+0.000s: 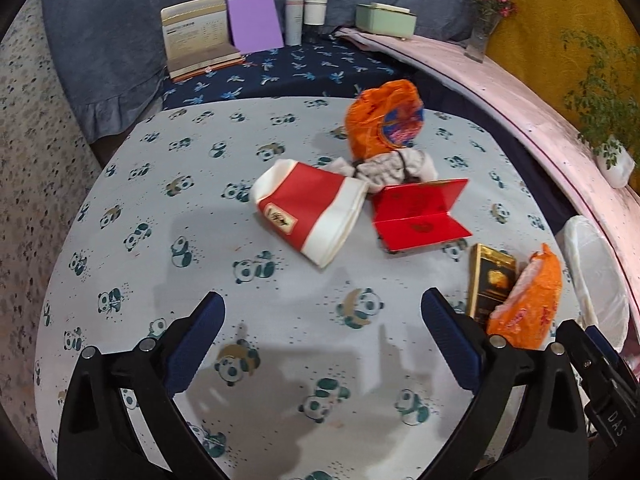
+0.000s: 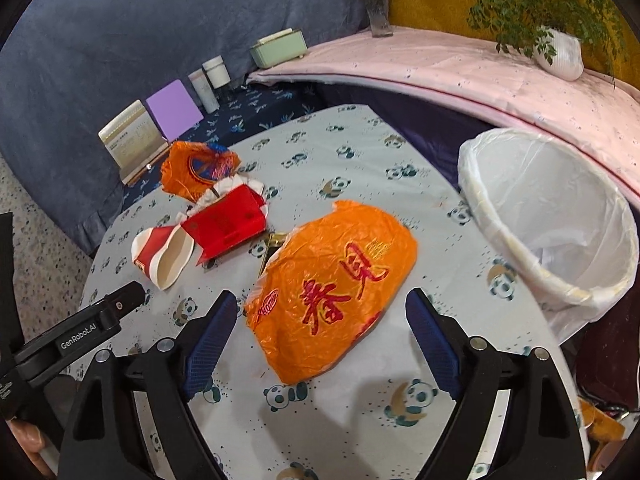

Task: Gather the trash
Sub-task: 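Grasp the orange plastic bag with the right tool while the left tool grasps the second red-white cup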

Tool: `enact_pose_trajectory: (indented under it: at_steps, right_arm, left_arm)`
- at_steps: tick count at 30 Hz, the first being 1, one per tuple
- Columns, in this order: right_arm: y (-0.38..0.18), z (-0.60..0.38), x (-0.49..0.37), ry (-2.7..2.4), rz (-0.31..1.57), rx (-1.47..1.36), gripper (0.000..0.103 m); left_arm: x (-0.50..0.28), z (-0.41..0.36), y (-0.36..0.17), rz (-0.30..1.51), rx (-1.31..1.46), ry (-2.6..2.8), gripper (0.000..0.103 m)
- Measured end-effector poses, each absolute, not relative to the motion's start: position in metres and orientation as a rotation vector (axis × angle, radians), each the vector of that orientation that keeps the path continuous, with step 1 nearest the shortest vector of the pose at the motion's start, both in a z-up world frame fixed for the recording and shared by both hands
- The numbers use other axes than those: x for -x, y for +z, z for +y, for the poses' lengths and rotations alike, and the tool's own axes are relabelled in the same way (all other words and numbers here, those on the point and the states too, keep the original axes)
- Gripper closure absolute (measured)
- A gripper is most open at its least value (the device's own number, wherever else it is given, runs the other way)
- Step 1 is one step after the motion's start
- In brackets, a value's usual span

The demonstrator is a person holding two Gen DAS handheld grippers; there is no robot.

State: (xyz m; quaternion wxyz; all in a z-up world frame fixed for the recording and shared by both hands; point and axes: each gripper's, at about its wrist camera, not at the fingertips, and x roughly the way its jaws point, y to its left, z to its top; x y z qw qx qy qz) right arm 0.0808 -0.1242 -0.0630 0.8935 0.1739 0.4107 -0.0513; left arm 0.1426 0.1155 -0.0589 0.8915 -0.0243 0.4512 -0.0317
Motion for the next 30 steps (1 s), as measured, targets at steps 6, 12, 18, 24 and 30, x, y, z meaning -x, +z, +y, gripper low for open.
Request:
enact_pose_trajectory:
  at_steps: [6,12,18,24,30]
  right_arm:
    - [-0.080,-0.114,-0.095,-0.123,0.894,-0.347,0.020]
    - [-0.095,-0.117,-0.106,-0.148,0.927,-0.366,0.020]
    - [-0.106,-0.118,-0.115,-0.154,0.953,-0.371,0.020]
    - [-0.110,-0.121,-0.117,-0.146,0.958,-0.384,0.022]
    - [-0.103,-0.119,-0.117,-0.115,0.946,-0.384,0.044]
  left_arm:
    - [-0.156,0.130,-0.069,0.948,0.058,-0.033,0.009]
    - [-0.175,0.133,-0.079,0.948,0.049,-0.006,0.009]
    - [-0.196,0.131,-0.090,0.954,0.033,0.008,0.009]
    - [-0.209,0.126,-0.094,0.951,0.016,-0.018,0.025]
    - [-0.211,0.127,-0.098,1.001,0.030,-0.064,0.076]
